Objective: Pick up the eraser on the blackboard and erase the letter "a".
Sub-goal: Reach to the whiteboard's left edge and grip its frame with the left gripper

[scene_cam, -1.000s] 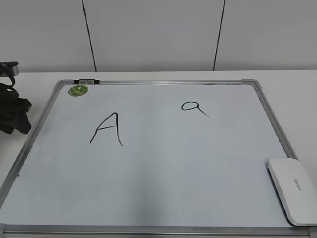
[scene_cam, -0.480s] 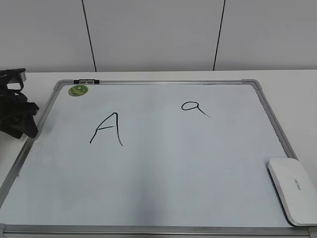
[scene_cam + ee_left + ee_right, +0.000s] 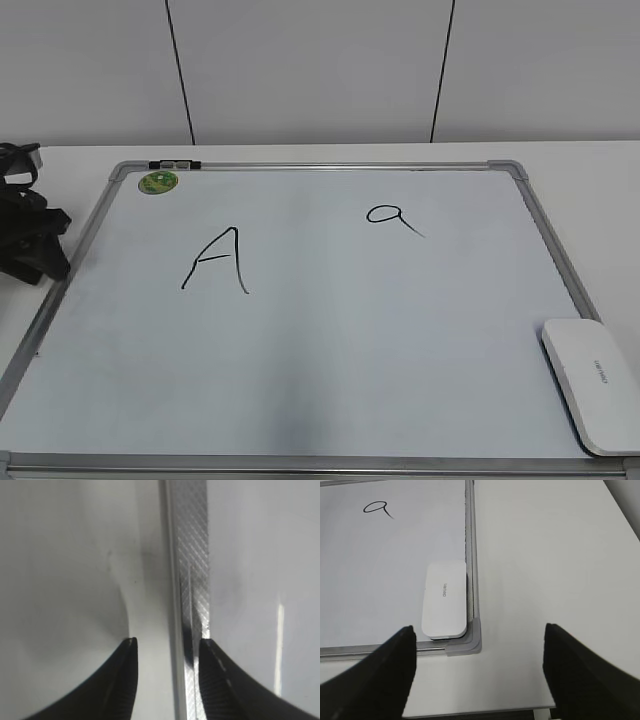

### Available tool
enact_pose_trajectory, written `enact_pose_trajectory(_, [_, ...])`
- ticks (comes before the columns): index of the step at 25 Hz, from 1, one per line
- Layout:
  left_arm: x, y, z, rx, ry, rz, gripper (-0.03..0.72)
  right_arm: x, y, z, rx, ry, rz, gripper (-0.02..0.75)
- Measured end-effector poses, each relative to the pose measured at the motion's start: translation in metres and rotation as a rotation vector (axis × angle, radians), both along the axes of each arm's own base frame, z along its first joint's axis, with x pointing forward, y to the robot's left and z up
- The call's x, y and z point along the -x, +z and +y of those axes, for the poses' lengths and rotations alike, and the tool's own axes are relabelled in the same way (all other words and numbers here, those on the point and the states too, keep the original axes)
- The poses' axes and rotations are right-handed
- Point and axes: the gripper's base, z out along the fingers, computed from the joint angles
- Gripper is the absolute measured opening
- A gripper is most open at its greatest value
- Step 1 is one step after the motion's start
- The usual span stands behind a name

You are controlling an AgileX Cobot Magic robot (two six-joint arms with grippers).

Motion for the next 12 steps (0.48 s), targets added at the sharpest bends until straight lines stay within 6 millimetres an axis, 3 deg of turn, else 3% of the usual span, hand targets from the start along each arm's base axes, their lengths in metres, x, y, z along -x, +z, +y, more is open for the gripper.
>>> enact_pose_trajectory(6, [-0.0004, -0.0049, -0.0009, 0.012, 0.001, 0.009, 0.283, 0.0000, 0.0000, 0.0000, 0.000, 0.000, 0.000, 0.587])
enact_pose_trajectory(12, [-0.0005, -0.0047, -0.0014, 0.018, 0.005, 0.009, 0.186, 0.0000, 0.0000, 0.0000, 0.000, 0.000, 0.000, 0.587])
